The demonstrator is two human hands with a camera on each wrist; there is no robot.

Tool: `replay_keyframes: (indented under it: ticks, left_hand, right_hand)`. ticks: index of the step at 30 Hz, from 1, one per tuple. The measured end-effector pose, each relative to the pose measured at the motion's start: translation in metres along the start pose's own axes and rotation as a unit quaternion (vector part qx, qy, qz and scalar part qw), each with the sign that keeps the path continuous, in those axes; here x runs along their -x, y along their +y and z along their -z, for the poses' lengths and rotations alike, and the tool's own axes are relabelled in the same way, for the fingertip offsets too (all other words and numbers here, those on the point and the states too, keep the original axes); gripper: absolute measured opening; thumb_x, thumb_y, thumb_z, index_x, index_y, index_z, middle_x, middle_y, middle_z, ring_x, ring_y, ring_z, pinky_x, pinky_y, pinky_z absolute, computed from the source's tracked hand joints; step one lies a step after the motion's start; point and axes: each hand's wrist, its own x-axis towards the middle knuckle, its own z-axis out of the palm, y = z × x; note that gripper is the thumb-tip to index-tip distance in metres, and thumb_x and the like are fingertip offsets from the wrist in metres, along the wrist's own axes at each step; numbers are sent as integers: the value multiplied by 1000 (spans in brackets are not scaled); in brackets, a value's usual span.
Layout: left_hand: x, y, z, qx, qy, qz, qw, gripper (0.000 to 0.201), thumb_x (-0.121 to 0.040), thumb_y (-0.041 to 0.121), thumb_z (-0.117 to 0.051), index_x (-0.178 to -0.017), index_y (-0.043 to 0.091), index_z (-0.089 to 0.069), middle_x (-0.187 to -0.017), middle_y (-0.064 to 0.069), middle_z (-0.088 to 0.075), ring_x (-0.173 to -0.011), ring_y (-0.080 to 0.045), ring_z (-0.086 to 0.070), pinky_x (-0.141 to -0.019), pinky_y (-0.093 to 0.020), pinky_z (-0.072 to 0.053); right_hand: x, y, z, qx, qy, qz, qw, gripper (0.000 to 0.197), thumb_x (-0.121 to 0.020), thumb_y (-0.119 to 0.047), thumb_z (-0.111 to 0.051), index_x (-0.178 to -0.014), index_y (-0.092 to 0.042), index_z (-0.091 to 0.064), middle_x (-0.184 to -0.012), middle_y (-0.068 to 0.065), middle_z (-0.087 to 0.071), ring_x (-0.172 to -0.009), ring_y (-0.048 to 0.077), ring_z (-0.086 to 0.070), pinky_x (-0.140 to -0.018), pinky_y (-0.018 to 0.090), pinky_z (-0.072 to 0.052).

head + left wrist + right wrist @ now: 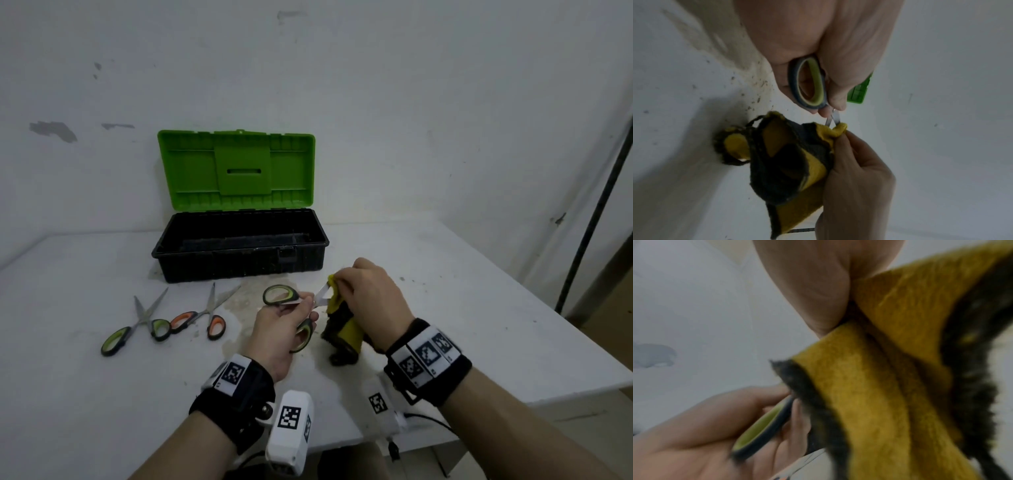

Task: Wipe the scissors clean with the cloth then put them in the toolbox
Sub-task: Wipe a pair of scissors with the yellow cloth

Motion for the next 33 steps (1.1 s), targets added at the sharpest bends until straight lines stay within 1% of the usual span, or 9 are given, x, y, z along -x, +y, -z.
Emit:
replay_keyframes:
  ticks: [3,8,10,14,17,19,25,28,33]
  left_hand:
    - [0,3,1,9,5,-3,1000,7,-92,9,-69,-98,5,-71,-78,-4,-70,-67,-13,-65,-68,-28,-54]
    - [0,7,-3,2,-2,-12,1000,7,-94,10,-66,-97,7,-71,-77,-3,-72,-69,-14,-64,-68,-28,-53]
    - [3,7,-5,-4,-16,-14,1000,8,-96,8,-63,-98,8,-71,-78,-5,-71,-69,-15,-65,-68,-28,-54]
    - [6,6,-4,-8,-20,-20,1000,7,-95,6,-64,-95,6,-71,-76,-5,-70,-65,-14,-62,-67,-28,-52]
    - [5,7,-1,-10,-3,-20,1000,6,-94,6,-66,-95,5,-71,-76,-2,-71,-65,-13,-64,-66,-28,-53]
    - [4,8,0,-5,6,-21,1000,6,-94,7,-66,-97,4,-71,-76,-3,-70,-64,-12,-64,-65,-27,-54]
    - [3,7,-6,-13,-3,-31,999,9,-95,7,-64,-99,6,-72,-77,-7,-71,-68,-14,-66,-66,-27,-55]
    - [4,6,-6,-23,2,-30,999,7,-94,8,-67,-96,6,-73,-76,-3,-72,-67,-14,-65,-66,-27,-52]
    - [5,7,-2,-13,10,-34,999,6,-93,5,-66,-95,4,-72,-75,-3,-71,-63,-11,-64,-64,-25,-55]
  right_hand:
    - [-9,9,9,-7,27,-46,999,26,-98,-23,-49,-88,-16,-72,-83,0,-50,-71,17,-52,-67,36,-50]
    - [8,-15,5,-44,18,26,999,23,-97,-26,-53,-88,-15,-71,-85,0,-52,-72,18,-54,-67,35,-48]
    - [10,-18,1,-61,9,31,998,22,-96,-27,-55,-89,-15,-71,-85,1,-55,-75,18,-55,-69,35,-48]
    - [2,-9,0,-74,32,4,997,20,-95,-26,-58,-90,-13,-73,-83,1,-57,-74,19,-56,-68,34,-49]
    - [-6,6,5,-78,60,-42,994,18,-95,-25,-59,-89,-15,-73,-79,-2,-56,-75,17,-56,-64,26,-43]
    - [-5,9,8,-90,81,-44,992,16,-94,-26,-60,-90,-18,-74,-77,-4,-56,-73,13,-54,-63,22,-40]
    - [13,-14,0,-95,31,34,994,17,-94,-29,-59,-94,-20,-74,-84,-4,-56,-76,14,-55,-68,29,-49]
    - [6,-5,-1,-81,53,15,995,19,-95,-28,-58,-92,-19,-74,-82,-3,-55,-75,16,-55,-67,31,-49]
    - [-10,17,9,-67,94,-56,992,19,-94,-25,-59,-89,-16,-75,-79,0,-57,-75,19,-56,-66,35,-50]
